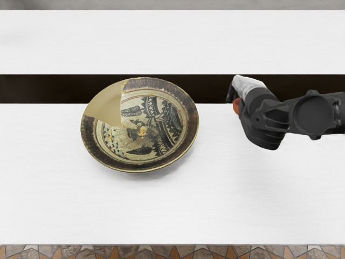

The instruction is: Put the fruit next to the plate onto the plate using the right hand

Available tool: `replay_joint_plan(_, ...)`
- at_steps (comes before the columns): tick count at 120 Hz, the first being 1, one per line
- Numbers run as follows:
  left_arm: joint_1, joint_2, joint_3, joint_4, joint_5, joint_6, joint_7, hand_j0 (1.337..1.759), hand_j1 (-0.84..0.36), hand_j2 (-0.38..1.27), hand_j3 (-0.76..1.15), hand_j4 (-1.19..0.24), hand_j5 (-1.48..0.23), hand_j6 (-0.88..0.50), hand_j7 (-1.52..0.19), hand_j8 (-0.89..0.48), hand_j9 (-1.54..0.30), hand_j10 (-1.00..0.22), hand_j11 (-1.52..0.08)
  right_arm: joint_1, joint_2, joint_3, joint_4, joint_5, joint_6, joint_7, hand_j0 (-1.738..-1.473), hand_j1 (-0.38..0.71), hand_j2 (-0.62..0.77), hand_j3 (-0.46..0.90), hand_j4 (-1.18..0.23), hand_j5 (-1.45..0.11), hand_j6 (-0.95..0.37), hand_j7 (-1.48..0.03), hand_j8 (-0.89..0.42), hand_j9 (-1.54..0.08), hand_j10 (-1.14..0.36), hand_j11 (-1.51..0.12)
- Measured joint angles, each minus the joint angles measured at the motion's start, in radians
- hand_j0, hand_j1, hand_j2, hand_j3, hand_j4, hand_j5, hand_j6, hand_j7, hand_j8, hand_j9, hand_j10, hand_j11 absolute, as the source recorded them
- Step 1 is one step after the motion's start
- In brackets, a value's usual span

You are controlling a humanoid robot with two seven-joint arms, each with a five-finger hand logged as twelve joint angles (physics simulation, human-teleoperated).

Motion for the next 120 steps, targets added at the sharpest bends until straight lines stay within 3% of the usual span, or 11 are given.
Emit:
replay_joint_plan(33,0.0,0.0,0.0,0.0,0.0,0.0,0.0,1.658,0.35,0.0,0.0,0.0,0.0,0.0,0.0,0.0,0.0,0.0,0.0,0.114,0.109,-0.001,0.005,0.127,0.005,0.002,-1.655,0.15,0.13,0.0,-0.66,-0.97,-0.66,-0.91,-0.47,-0.96,-0.63,-0.96)
replay_joint_plan(70,0.0,0.0,0.0,0.0,0.0,0.0,0.0,1.658,0.35,0.0,0.0,0.0,0.0,0.0,0.0,0.0,0.0,0.0,0.0,0.23,0.226,0.001,0.007,0.242,0.007,0.004,-1.657,0.19,0.21,0.0,-0.67,-1.02,-0.64,-0.94,-0.46,-1.01,-0.61,-1.02)
replay_joint_plan(83,0.0,0.0,0.0,0.0,0.0,0.0,0.0,1.658,0.35,0.0,0.0,0.0,0.0,0.0,0.0,0.0,0.0,0.0,0.0,0.257,0.254,0.004,0.006,0.261,0.012,0.004,-1.657,0.21,0.3,0.0,-0.68,-1.04,-0.63,-0.95,-0.46,-1.03,-0.6,-1.04)
replay_joint_plan(120,0.0,0.0,0.0,0.0,0.0,0.0,0.0,1.658,0.35,0.0,0.0,0.0,0.0,0.0,0.0,0.0,0.0,0.0,0.0,0.3,0.27,0.045,0.0,0.304,0.014,0.003,-1.655,0.21,0.29,0.0,-0.71,-1.06,-0.62,-0.99,-0.45,-1.05,-0.59,-1.08)
